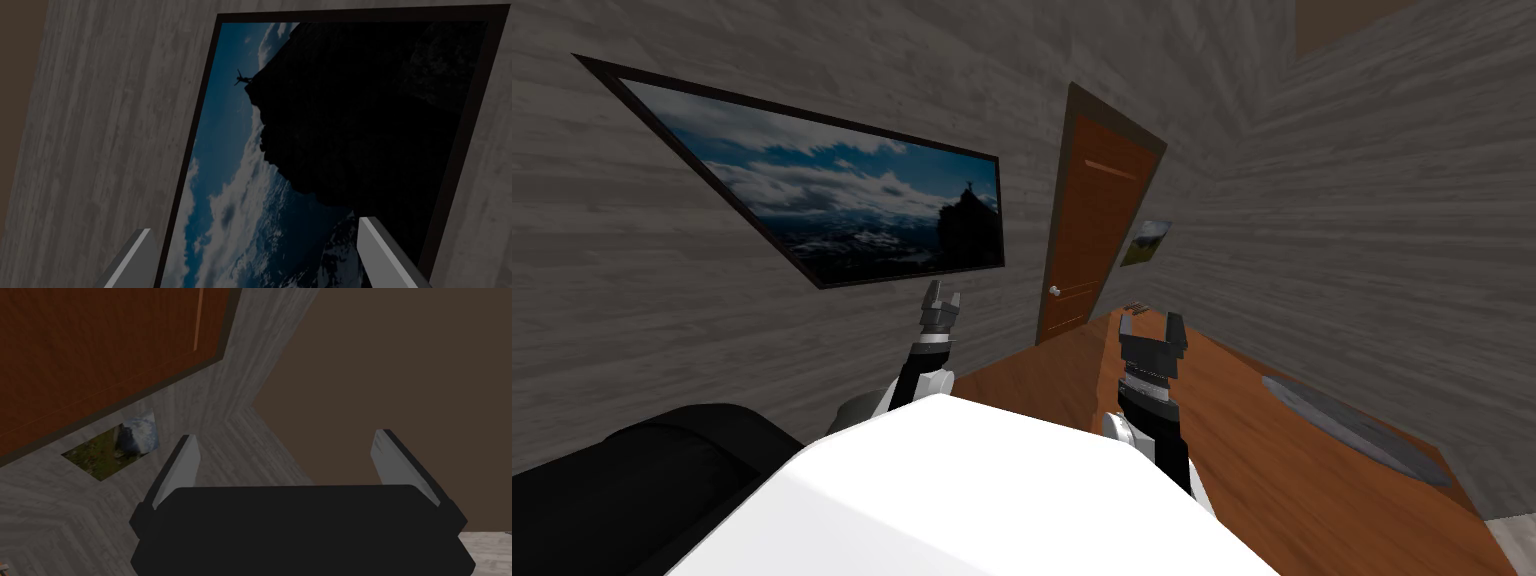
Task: Pull the door open
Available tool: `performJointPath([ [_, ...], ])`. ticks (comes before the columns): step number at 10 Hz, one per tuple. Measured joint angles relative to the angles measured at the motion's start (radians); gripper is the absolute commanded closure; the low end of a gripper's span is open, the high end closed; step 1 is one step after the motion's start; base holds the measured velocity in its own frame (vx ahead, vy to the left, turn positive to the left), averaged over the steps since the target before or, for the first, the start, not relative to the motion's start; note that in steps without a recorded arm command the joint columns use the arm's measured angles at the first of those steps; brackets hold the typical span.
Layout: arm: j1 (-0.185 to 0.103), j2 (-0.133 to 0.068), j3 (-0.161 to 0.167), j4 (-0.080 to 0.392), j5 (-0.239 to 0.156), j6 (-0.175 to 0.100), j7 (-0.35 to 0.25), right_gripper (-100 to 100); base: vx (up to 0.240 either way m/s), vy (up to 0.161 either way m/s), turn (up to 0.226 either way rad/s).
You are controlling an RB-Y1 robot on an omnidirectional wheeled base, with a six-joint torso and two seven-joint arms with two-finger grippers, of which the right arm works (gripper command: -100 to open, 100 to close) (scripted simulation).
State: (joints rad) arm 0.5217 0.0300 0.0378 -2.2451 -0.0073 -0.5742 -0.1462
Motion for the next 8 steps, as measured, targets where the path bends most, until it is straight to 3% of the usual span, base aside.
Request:
performJointPath([
  [8,-0.075,-0.049,-0.003,0.198,0.055,-0.056,0.139,-100,0.090,-0.029,0.036],
])
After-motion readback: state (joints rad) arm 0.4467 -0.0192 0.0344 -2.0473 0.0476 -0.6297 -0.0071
